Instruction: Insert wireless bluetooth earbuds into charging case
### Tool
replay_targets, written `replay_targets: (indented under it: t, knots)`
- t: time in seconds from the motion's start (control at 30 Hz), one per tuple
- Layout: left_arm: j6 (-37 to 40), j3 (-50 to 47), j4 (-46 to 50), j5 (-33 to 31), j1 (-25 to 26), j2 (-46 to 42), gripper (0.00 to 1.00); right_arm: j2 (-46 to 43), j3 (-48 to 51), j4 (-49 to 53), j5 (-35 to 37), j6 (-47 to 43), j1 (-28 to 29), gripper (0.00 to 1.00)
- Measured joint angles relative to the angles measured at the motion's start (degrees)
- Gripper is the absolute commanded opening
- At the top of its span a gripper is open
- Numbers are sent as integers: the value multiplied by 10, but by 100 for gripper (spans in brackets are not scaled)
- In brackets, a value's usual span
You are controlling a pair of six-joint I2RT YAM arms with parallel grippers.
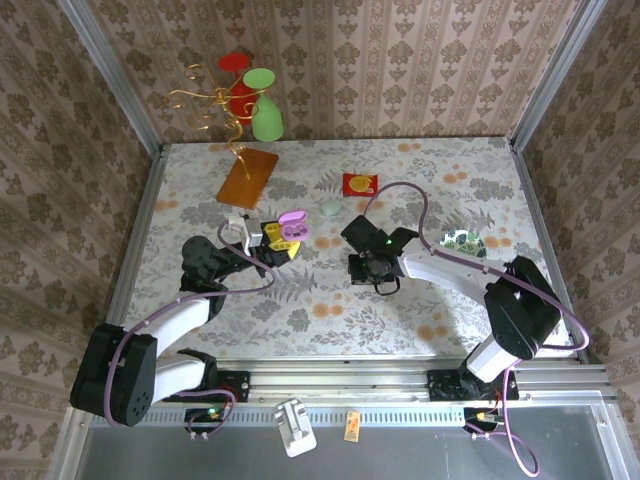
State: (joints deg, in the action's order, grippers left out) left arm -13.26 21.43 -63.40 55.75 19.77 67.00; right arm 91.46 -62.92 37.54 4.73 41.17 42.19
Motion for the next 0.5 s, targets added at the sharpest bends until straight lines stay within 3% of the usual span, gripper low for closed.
replay_targets:
  t: [0.3,0.5]
  knots:
    - [0,0,0,0,0,0,26,84,-95,153,164,11,43,16]
    - [0,0,0,0,0,0,26,108,-118,208,215,15,59,15]
